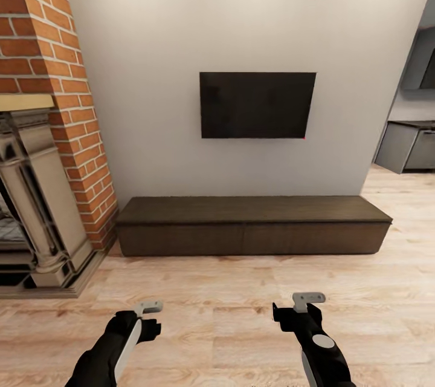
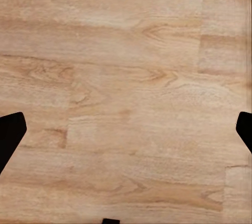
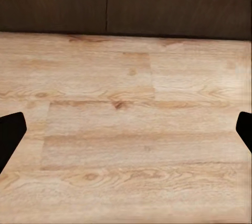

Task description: Turn on the radio receiver that's on the table in the living room.

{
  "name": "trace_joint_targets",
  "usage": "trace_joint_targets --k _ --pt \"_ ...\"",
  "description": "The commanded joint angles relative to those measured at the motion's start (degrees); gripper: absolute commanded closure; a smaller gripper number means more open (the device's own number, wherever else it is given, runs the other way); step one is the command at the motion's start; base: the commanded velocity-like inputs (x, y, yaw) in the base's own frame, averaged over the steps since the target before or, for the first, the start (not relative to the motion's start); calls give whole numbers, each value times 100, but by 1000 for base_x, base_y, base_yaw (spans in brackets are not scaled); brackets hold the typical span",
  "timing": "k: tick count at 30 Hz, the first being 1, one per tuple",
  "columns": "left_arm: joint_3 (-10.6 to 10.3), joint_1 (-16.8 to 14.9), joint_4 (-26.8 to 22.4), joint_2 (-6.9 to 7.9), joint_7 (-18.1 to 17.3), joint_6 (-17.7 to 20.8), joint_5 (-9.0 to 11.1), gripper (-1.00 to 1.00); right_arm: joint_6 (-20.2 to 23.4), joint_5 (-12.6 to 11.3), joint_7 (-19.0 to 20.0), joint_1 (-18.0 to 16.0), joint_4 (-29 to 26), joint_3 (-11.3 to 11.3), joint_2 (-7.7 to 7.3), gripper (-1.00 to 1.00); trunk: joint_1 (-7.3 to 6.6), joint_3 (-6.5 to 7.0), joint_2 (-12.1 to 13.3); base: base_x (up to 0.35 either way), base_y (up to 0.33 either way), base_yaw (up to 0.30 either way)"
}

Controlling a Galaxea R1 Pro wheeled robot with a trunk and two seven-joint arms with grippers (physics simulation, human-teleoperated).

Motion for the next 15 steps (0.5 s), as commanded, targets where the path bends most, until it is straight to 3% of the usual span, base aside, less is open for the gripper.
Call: trace_joint_targets --k 1,15 --pt "4 0 -25 3 0 0 -3 -100 0 1 -3 2 0 0 0 -100 0 0 0 0 0 -292" --pt "-44 0 -161 -20 0 -8 -19 -100 0 -24 1 0 0 0 18 -100 0 0 0 0 0 -291"
